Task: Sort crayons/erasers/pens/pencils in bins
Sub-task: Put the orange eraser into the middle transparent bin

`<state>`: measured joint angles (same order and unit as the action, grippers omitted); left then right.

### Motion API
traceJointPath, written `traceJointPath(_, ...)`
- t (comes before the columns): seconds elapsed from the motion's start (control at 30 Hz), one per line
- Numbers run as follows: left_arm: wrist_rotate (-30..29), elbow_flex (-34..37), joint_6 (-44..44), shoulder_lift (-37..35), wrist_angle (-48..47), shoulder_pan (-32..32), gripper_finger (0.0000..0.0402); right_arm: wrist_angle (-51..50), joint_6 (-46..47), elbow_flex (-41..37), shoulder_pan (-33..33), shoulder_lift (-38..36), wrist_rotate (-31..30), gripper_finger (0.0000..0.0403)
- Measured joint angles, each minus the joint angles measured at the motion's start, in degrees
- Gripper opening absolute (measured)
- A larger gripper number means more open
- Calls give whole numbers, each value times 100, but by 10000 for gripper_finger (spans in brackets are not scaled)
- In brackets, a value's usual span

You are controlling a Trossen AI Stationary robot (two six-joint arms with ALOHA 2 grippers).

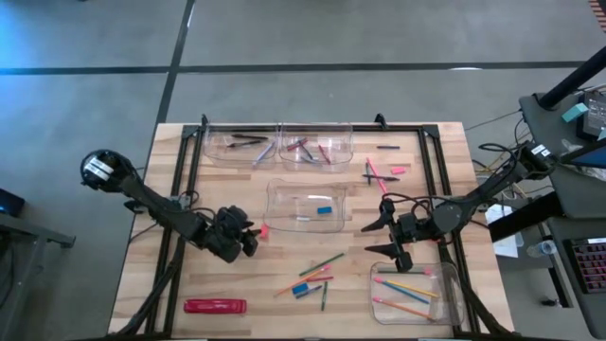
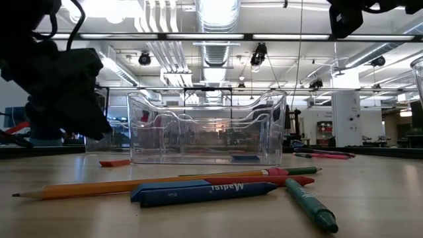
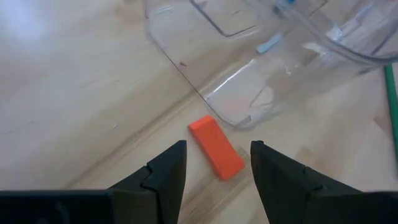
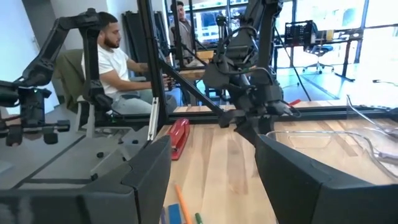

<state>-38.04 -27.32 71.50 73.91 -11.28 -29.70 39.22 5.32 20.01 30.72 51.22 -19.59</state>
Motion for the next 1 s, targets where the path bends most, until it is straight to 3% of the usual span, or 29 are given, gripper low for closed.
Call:
traceJointPath(0.27,-137,95,-156,648,933,46,163,-4,2,-7,0,0,-9,219)
traceJointPath(0.6,-282,-42,158,1582,1030,125,163,-4,20,-17,0,0,-9,219)
traceJointPath(1.0,-125,-128,150,1670,980,138,162,-2,17,-17,0,0,-9,219)
